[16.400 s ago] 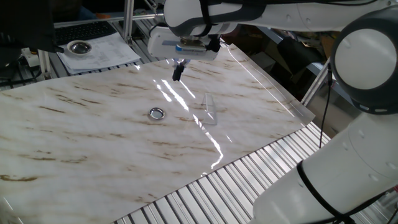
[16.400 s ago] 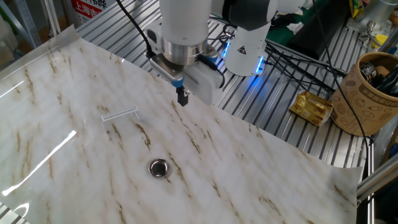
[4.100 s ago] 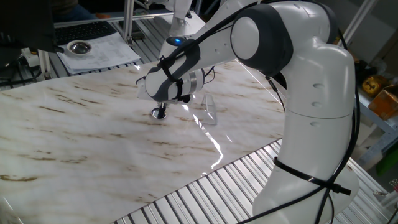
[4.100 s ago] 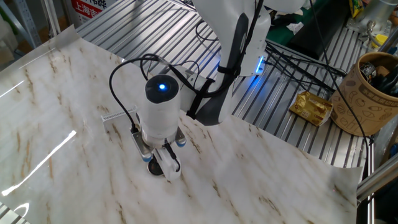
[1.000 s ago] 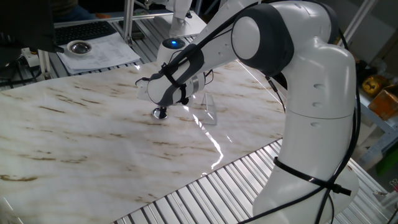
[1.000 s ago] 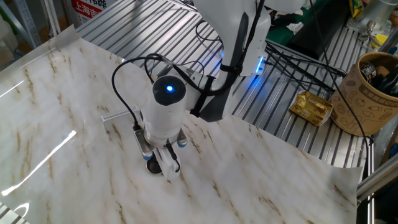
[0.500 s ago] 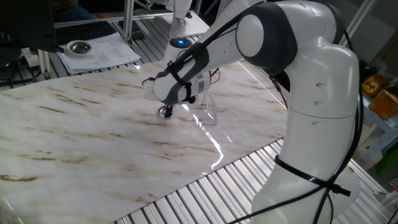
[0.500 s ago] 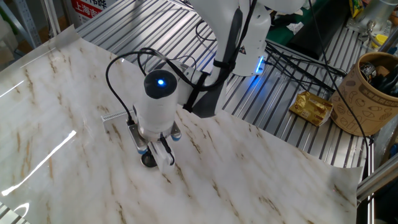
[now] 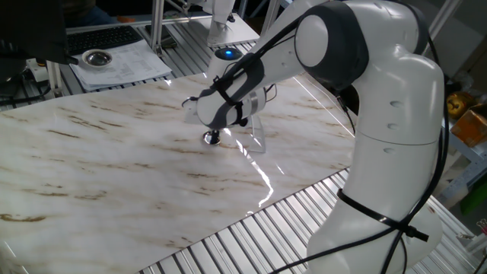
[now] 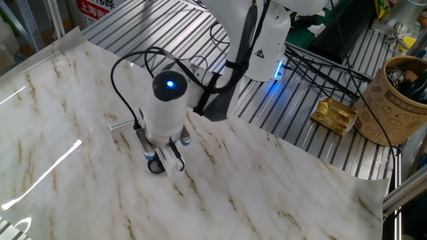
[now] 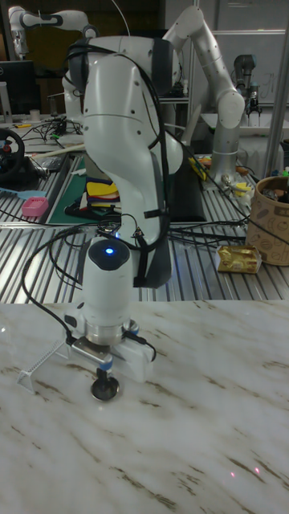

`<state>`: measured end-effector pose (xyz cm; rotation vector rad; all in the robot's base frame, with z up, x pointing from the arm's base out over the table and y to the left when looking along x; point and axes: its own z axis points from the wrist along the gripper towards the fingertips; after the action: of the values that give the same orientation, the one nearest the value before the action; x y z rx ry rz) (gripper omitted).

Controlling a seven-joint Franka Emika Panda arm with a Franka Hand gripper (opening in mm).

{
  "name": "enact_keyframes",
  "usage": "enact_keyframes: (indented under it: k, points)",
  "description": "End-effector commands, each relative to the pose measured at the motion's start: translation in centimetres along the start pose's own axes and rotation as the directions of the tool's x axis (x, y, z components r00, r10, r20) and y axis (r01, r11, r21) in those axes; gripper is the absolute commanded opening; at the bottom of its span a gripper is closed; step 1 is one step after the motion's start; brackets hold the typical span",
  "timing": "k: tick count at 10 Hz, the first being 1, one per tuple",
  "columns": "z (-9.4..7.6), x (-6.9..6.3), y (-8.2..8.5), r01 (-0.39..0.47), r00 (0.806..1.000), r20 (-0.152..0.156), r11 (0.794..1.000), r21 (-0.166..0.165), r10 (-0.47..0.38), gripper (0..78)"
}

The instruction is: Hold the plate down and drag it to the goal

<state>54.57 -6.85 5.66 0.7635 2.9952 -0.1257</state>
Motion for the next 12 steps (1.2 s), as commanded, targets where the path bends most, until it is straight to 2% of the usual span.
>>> enact_keyframes:
  k: [1, 5, 7, 12]
  points:
    - [-0.3, -0.5, -2.2, 0.030, 1.000, 0.010, 0.999, 0.025, -0.030, 0.0]
    - [0.4, -0.6, -3.5, 0.041, 0.999, 0.018, 0.998, 0.040, -0.042, 0.0]
    - [0.4, -1.0, -4.5, 0.061, 0.998, 0.022, 0.996, 0.061, -0.062, 0.0]
    - [0.1, -1.7, -6.4, 0.097, 0.995, 0.017, 0.993, 0.067, -0.098, 0.0]
